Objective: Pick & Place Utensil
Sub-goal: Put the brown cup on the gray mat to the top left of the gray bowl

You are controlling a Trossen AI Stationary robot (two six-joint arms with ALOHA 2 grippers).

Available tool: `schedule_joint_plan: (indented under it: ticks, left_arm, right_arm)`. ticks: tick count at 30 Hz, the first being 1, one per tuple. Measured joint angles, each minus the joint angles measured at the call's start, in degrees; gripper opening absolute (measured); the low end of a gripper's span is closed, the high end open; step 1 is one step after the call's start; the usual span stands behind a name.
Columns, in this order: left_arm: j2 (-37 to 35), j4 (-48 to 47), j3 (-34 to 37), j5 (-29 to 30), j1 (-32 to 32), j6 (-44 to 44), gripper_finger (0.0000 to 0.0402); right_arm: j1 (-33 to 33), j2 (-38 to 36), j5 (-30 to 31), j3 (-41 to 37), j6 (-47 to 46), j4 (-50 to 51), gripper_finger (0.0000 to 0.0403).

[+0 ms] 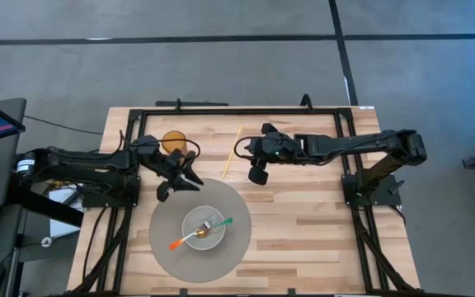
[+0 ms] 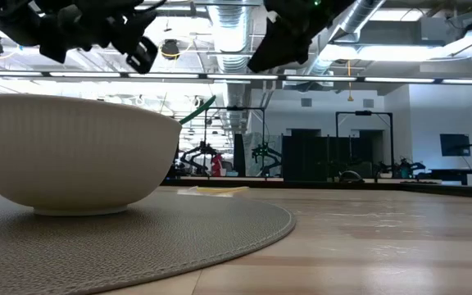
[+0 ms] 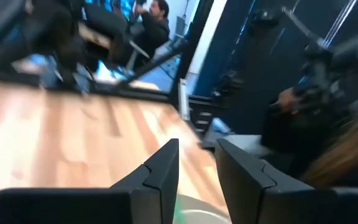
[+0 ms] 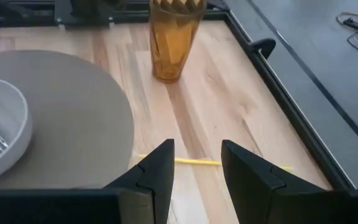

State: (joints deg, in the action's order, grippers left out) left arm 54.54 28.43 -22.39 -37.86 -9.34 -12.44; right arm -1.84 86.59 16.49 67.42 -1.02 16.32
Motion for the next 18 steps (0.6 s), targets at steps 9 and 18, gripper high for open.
schedule_joint_plan:
  ticks: [9, 18]
  left_arm:
    - [-0.1, 6.1, 0.0, 4.3, -2.0, 6.2, 0.0106]
    - [-3.4, 4.5, -0.5, 14.4, -4.6, 6.0, 0.0106]
  right_arm:
    - [0.2, 2.0, -0.2, 0.0, 0.0, -1.7, 0.0126]
    - [-1.1, 10.5, -0.1, 0.8, 9.4, -7.4, 0.0126]
